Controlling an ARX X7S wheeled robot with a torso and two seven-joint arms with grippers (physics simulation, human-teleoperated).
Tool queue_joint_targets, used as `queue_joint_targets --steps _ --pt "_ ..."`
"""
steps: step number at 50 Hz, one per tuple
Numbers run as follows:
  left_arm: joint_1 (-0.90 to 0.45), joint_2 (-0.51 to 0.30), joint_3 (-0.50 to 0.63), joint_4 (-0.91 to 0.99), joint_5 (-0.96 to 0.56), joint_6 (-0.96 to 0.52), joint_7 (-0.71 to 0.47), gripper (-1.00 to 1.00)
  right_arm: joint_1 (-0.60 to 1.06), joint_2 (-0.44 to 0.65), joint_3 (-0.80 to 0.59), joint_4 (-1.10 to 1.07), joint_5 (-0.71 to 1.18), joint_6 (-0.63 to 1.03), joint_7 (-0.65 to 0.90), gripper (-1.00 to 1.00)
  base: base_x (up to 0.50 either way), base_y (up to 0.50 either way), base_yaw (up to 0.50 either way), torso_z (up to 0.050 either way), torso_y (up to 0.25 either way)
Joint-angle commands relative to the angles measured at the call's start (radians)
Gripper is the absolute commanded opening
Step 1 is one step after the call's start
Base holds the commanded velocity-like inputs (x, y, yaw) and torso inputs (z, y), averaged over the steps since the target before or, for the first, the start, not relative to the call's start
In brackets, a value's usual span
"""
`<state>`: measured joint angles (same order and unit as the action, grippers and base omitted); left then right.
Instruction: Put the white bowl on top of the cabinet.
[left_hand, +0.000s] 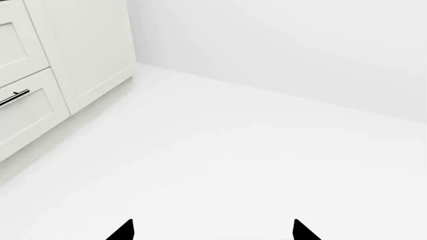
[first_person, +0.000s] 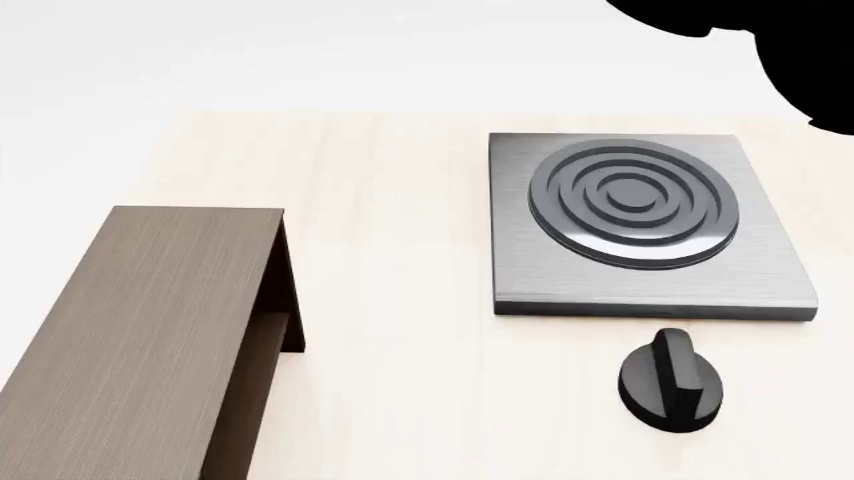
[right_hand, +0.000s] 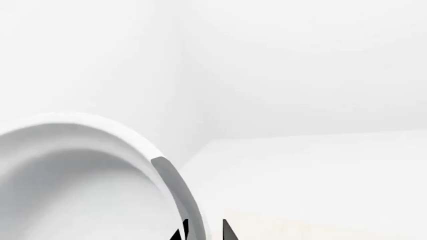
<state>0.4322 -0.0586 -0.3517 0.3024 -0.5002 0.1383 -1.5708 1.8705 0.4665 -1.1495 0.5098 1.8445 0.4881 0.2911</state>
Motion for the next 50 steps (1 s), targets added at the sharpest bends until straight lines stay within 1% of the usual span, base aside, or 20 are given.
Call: queue_joint_targets --steps 1,11,22,28,34,41,50 --pt "0.000 0.018 -0.029 -0.010 -0.029 0.017 0.045 1.00 -0.046 -0.069 0.099 0.010 0.029 -0.033 -0.032 -1.00 0.00 0.00 0.00 0.000 0.000" --pt "-0.001 0.017 -0.030 -0.010 -0.029 0.015 0.045 1.00 -0.070 -0.107 0.123 0.015 0.070 -0.053 -0.005 -1.00 0.00 0.00 0.00 0.001 0.001" --pt "-0.001 0.016 -0.029 -0.013 -0.031 0.017 0.046 1.00 -0.087 -0.131 0.125 -0.043 0.074 -0.067 0.039 -1.00 0.00 0.00 0.00 0.000 0.001" --pt "-0.003 0.016 -0.028 -0.013 -0.030 0.015 0.046 1.00 -0.073 -0.136 0.054 -0.143 0.018 0.006 0.050 -1.00 0.00 0.00 0.00 0.000 0.000" --pt "0.000 0.016 -0.028 -0.014 -0.035 0.022 0.047 1.00 -0.084 -0.150 0.018 -0.111 -0.005 0.022 0.077 -1.00 0.00 0.00 0.00 0.002 0.002" --pt "-0.003 0.016 -0.027 -0.014 -0.031 0.016 0.047 1.00 -0.090 -0.166 -0.029 -0.088 0.026 0.095 0.178 -1.00 0.00 0.00 0.00 0.000 0.000" --pt "-0.002 0.016 -0.026 -0.011 -0.029 0.014 0.046 1.00 -0.093 -0.188 -0.034 -0.083 0.049 0.109 0.219 -1.00 0.00 0.00 0.00 0.000 0.001"
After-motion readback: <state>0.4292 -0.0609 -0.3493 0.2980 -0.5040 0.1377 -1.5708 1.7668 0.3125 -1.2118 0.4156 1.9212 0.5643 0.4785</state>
